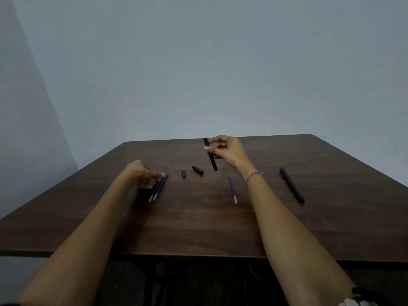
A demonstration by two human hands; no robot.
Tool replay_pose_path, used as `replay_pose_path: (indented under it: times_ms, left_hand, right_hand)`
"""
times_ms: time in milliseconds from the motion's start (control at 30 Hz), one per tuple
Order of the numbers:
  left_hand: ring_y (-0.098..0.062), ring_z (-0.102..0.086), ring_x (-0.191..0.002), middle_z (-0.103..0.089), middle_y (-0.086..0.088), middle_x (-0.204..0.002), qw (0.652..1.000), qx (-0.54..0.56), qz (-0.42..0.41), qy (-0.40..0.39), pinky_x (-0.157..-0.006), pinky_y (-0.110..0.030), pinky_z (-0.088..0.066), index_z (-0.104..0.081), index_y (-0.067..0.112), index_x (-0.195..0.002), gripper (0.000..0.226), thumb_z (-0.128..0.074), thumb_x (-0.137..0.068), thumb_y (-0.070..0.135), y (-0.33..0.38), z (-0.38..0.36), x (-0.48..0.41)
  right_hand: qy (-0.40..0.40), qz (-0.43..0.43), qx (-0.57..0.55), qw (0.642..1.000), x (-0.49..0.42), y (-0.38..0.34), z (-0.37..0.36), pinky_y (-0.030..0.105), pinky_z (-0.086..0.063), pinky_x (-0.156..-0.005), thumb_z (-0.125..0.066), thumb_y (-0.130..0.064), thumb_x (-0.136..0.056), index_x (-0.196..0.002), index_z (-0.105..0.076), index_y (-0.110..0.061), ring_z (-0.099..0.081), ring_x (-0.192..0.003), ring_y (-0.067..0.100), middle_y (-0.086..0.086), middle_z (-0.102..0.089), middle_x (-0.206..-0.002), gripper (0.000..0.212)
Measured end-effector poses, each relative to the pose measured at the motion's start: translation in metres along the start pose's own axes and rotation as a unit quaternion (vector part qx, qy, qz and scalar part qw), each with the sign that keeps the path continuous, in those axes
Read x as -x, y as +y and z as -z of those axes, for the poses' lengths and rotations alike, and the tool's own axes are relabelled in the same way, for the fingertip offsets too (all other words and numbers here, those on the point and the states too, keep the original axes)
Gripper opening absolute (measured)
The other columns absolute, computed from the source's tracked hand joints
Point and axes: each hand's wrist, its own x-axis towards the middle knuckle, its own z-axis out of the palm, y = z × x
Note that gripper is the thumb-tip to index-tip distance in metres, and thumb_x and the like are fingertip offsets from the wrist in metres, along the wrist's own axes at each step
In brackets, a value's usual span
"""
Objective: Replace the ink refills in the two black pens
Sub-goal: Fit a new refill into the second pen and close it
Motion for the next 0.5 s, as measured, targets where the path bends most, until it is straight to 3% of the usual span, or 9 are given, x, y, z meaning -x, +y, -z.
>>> replay_pose_path:
  times_ms: [100,233,333,433,500]
  left_hand:
    - [-0.017,-0.057,-0.060,-0.065,-0.009,-0.070,0.993,-0.016,-0.051,0.107,-0.062,-0.029,-0.054,-0.066,0.005,-0.077,0.035,-0.075,-0.073,0.038,0.005,-0.002,-0.008]
    - [-0.012,-0.057,-0.055,-0.062,-0.003,-0.062,0.970,0.088,-0.138,0.179,-0.064,-0.028,-0.054,-0.062,0.011,-0.066,0.031,-0.072,-0.077,0.039,0.036,-0.029,-0.008]
    - [-0.011,-0.060,-0.053,-0.063,-0.004,-0.062,0.947,0.181,-0.190,0.183,-0.058,-0.025,-0.055,-0.061,0.009,-0.069,0.027,-0.071,-0.081,0.032,0.065,-0.065,0.001]
    - [-0.012,-0.063,-0.054,-0.063,-0.004,-0.064,0.922,0.256,-0.244,0.157,-0.049,-0.019,-0.054,-0.063,0.006,-0.082,0.016,-0.067,-0.085,0.021,0.087,-0.100,0.011]
    - [-0.011,-0.065,-0.061,-0.065,-0.002,-0.069,0.908,0.271,-0.283,0.147,-0.051,-0.016,-0.054,-0.064,0.007,-0.085,0.007,-0.064,-0.086,0.013,0.093,-0.118,0.014]
  right_hand:
    - [0.012,-0.004,-0.017,1.000,-0.001,0.001,-0.001,0.016,-0.055,-0.064,-0.076,-0.013,-0.076,-0.094,-0.064,-0.011,-0.069,-0.083,0.016,0.018,-0.070,-0.090,0.022]
    - [0.026,-0.002,-0.027,0.999,-0.002,0.003,-0.002,0.021,-0.057,-0.065,-0.076,-0.011,-0.076,-0.089,-0.064,-0.015,-0.069,-0.081,0.019,0.011,-0.067,-0.080,0.019]
    - [0.058,0.004,-0.029,0.998,-0.004,0.006,0.000,0.025,-0.058,-0.067,-0.078,-0.014,-0.074,-0.089,-0.064,-0.015,-0.067,-0.075,0.013,0.001,-0.063,-0.076,0.020]
    - [0.097,0.019,-0.034,0.994,-0.005,0.007,0.001,0.021,-0.057,-0.061,-0.079,-0.014,-0.073,-0.089,-0.063,-0.012,-0.063,-0.068,0.007,-0.001,-0.062,-0.075,0.022]
    - [0.120,0.022,-0.040,0.992,-0.007,0.009,0.003,0.019,-0.056,-0.060,-0.078,-0.012,-0.074,-0.092,-0.062,-0.008,-0.063,-0.067,0.007,0.001,-0.063,-0.075,0.024]
